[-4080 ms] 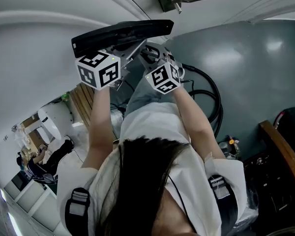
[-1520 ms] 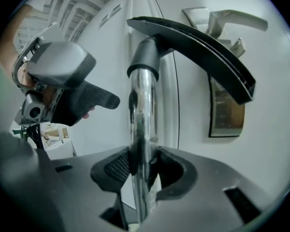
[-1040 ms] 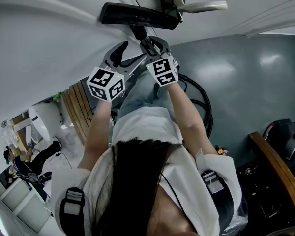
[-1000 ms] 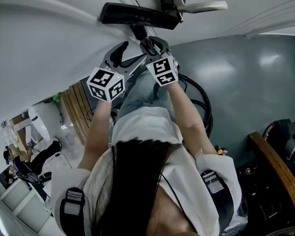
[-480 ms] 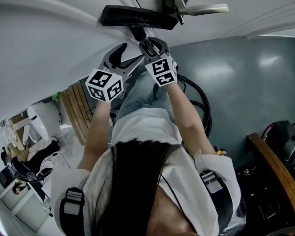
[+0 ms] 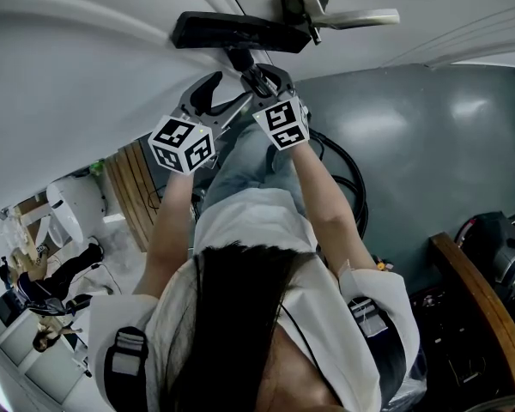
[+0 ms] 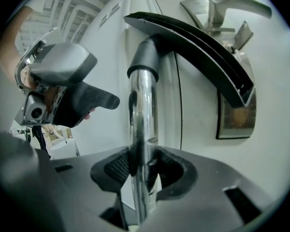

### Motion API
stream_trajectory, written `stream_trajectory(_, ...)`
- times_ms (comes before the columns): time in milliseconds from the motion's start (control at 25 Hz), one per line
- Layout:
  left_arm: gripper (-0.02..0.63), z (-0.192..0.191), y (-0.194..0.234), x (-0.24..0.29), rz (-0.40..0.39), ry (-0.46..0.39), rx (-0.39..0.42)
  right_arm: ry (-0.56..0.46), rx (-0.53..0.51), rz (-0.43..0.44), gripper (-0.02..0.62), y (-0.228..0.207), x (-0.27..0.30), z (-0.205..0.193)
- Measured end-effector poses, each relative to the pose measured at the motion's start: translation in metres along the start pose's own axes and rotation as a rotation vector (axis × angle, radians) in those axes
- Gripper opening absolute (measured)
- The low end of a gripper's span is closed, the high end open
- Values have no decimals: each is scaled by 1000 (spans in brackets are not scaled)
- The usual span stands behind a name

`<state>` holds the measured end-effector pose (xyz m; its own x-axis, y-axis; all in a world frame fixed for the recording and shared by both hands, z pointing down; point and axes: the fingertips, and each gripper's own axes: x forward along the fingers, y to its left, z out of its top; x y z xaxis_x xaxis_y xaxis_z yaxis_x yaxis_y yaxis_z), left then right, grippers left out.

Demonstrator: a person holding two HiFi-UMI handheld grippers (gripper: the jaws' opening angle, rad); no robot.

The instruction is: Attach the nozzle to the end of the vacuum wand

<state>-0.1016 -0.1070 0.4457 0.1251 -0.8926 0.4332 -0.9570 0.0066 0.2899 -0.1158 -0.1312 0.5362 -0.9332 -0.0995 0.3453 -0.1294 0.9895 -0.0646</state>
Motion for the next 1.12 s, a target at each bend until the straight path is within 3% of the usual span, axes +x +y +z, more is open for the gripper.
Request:
stream_trajectory(320,333,3,7,7,-21,18,5,-22,87,34,158,0,2,4)
stream_trajectory(520,332,3,8,13,-30,19,-2,-40,137,48,291,-5,7,8)
stream_trajectory(760,333,3,10,12,-44,10,-28,-36,148,52,321,-5,0,2)
stream_trajectory(960,333,2,12,1,-56,-35,-86,-54,188,47,342,-11,-28,-2)
stream_trajectory(1120,333,12,24,-21,-17,-150,-176,-36,207,60,353,-9,-59,-8)
